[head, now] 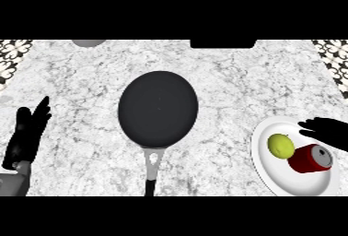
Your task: Pick the can from the plate and place it in the pan
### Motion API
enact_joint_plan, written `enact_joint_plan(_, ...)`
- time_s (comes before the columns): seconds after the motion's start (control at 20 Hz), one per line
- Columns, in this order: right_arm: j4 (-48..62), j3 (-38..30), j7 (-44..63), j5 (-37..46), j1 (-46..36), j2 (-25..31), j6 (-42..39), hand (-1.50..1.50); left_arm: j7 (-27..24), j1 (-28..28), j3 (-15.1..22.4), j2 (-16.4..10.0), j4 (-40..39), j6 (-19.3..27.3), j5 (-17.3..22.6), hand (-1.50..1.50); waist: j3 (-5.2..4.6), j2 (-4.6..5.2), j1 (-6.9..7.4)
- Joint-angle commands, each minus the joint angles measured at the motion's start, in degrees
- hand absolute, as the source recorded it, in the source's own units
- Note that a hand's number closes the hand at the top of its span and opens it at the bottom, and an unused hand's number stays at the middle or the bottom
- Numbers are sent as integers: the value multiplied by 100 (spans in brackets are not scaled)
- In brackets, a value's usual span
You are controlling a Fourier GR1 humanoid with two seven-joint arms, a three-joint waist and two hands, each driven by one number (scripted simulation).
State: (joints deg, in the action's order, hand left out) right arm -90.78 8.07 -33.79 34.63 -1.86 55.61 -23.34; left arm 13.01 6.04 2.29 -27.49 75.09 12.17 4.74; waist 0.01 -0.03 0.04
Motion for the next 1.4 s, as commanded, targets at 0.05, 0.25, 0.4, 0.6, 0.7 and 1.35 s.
enact_joint_plan(0.05,-42,-123,-174,579,209,-263,60,-150,188,288,-118,171,-170,-88,-222,0,-1,0,-35)
enact_joint_plan(0.25,324,-69,-246,1066,6,-651,73,-150,-108,-19,-264,254,-122,-222,-326,0,-1,2,3)
enact_joint_plan(0.4,327,-191,-487,1227,120,-640,-59,-150,116,-6,-318,284,52,-252,-446,0,0,0,-6)
enact_joint_plan(0.6,426,-263,-511,1513,-39,-994,-34,-150,159,238,-597,282,-134,-467,-416,0,-1,3,-2)
enact_joint_plan(0.7,493,-374,-598,1602,107,-1104,20,-150,211,12,-558,357,209,-515,-490,0,0,0,-2)
enact_joint_plan(1.35,1120,-248,-607,2629,-29,-1713,304,-150,93,181,-859,571,-39,-664,-825,0,0,3,-3)
